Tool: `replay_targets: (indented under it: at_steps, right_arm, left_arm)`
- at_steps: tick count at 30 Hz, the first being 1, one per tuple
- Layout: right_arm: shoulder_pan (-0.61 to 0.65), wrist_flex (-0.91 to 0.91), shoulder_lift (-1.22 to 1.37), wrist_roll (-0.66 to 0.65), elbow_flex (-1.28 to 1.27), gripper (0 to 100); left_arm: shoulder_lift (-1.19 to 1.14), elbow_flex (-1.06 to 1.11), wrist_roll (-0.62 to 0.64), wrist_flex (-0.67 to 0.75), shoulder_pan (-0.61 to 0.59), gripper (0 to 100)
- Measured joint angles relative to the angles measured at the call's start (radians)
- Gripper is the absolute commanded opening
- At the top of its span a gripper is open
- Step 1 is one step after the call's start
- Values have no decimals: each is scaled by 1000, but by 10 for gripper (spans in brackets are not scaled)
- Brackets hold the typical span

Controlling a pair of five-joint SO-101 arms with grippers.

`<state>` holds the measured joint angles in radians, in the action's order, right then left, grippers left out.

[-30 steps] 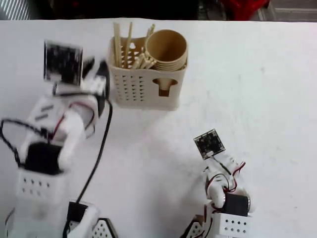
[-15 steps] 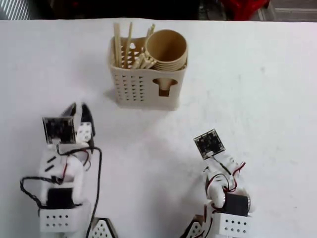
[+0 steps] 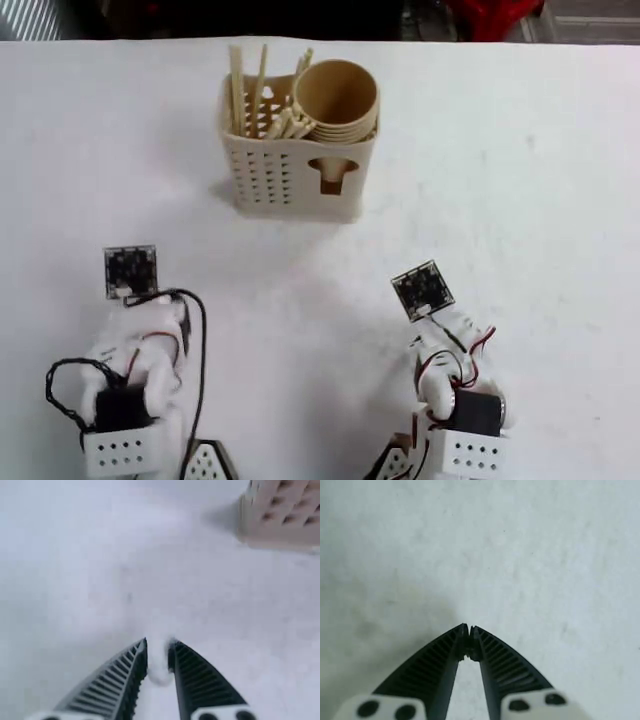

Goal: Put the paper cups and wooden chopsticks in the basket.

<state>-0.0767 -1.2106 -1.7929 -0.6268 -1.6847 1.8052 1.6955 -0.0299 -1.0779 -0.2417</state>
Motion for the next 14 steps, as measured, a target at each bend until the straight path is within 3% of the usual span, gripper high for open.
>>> replay_targets:
  at_steps: [4, 14]
  right_arm:
    - [0, 0, 0, 0, 0, 19]
    - [0, 0, 0, 0, 0, 19]
  left_arm:
    - [0, 0, 0, -170, 0, 89]
    - [2, 0, 0, -198, 0, 89]
